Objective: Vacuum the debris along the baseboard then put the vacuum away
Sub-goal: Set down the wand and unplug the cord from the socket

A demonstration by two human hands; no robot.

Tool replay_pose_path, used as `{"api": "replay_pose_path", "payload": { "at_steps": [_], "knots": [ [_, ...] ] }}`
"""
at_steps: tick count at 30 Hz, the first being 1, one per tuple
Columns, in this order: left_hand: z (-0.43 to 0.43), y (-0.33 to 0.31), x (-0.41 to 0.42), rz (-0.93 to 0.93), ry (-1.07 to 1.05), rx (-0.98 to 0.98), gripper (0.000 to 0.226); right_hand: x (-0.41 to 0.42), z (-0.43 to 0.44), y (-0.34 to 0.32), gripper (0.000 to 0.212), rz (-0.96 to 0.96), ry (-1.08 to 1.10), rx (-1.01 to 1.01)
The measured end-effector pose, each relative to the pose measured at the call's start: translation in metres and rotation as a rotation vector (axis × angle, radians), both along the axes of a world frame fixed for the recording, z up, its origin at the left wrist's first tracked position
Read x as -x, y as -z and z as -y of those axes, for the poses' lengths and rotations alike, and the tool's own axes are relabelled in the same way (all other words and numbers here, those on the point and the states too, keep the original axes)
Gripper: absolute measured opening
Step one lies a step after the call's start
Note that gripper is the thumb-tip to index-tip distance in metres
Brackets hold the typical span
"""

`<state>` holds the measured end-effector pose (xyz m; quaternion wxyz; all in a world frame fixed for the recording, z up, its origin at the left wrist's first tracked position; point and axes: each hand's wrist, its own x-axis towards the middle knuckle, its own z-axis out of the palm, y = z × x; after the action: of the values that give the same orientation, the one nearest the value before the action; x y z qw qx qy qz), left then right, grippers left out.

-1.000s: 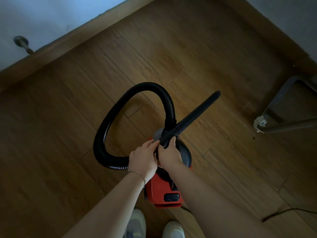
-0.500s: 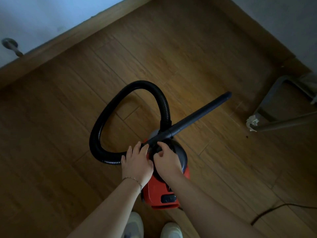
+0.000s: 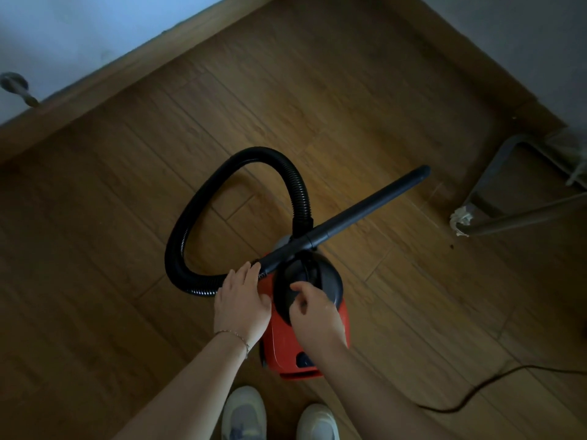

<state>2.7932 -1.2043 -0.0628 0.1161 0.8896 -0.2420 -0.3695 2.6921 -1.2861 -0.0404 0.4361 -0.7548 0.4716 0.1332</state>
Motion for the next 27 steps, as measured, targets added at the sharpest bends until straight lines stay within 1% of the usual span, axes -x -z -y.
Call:
{"api": "replay_pose_path", "payload": {
  "at_steps": [2, 4, 6, 8, 12, 15, 18, 21, 22, 24, 27],
  "knots": [
    [-0.002, -0.009, 0.004, 0.024, 0.042, 0.005, 0.057, 0.004, -0.004, -0.009, 0.039, -0.039, -0.137, 0.078],
    [-0.001, -0.027, 0.007, 0.036, 0.048, 0.032, 0.053, 0.009, -0.008, -0.02, 0.045, -0.082, -0.28, 0.232],
    [0.006, -0.052, 0.01, 0.088, 0.083, 0.053, 0.049, 0.014, -0.008, -0.033, 0.046, -0.074, -0.335, 0.39],
    [0.011, -0.082, 0.011, 0.15, 0.158, 0.053, 0.049, 0.019, -0.003, -0.055, 0.046, -0.079, -0.347, 0.46],
    [0.014, -0.144, 0.014, 0.213, 0.281, 0.034, 0.05, 0.033, 0.013, -0.116, 0.053, -0.173, -0.424, 0.327],
    [0.012, -0.2, 0.023, 0.233, 0.344, 0.007, 0.05, 0.05, 0.018, -0.165, 0.056, -0.231, -0.458, 0.332],
    [0.009, -0.261, 0.039, 0.239, 0.391, 0.015, 0.05, 0.076, 0.004, -0.217, 0.056, -0.258, -0.489, 0.337],
    [0.016, -0.325, 0.057, 0.264, 0.42, 0.05, 0.049, 0.094, 0.001, -0.28, 0.055, -0.208, -0.378, 0.413],
    [0.019, -0.344, 0.063, 0.277, 0.416, 0.074, 0.048, 0.099, 0.0, -0.304, 0.055, -0.197, -0.362, 0.363],
    [0.026, -0.38, 0.073, 0.309, 0.427, 0.125, 0.047, 0.108, -0.001, -0.344, 0.054, -0.153, -0.35, 0.336],
    [0.036, -0.424, 0.091, 0.369, 0.521, 0.224, 0.044, 0.129, 0.008, -0.4, 0.051, -0.11, -0.229, 0.388]
  ]
}}
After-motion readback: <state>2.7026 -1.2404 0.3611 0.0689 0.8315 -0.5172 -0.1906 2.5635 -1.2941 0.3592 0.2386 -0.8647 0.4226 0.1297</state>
